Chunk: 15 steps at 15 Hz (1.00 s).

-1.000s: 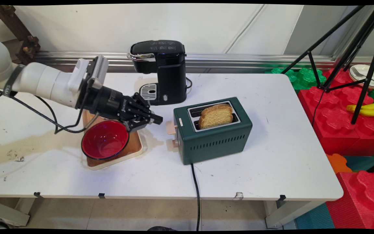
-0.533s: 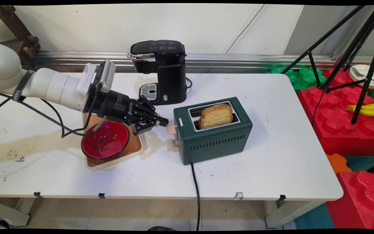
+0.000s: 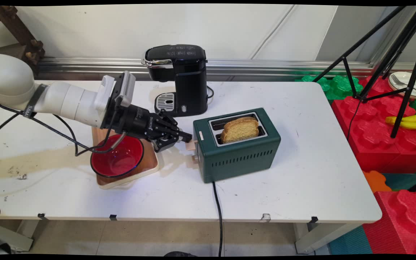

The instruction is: Press the toaster switch

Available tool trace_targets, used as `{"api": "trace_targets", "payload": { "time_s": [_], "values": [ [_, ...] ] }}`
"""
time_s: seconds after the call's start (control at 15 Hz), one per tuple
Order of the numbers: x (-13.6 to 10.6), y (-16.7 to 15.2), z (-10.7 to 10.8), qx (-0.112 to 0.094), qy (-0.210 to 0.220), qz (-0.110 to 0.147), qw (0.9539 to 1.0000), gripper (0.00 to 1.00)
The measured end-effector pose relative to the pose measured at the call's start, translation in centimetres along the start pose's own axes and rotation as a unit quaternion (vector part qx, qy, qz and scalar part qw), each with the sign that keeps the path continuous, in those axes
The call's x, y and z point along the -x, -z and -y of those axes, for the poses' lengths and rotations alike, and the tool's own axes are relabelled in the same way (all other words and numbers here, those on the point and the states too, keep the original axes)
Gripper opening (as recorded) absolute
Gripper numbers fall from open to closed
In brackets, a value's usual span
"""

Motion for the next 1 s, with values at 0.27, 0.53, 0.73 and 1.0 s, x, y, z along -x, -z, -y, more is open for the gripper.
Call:
{"api": "trace_targets", "payload": {
  "time_s": [0.27, 0.53, 0.73, 1.0],
  "values": [
    [0.4, -0.6, 0.0, -0.002, 0.004, 0.0, 1.0, 0.0],
    [0.9, -1.0, -0.1, -0.003, 0.005, 0.003, 1.0, 0.0],
    [1.4, -1.3, -0.2, -0.002, 0.005, 0.007, 1.0, 0.0],
    [2.1, -1.6, -0.2, -0.003, 0.003, 0.012, 0.9999, 0.0]
  ]
}}
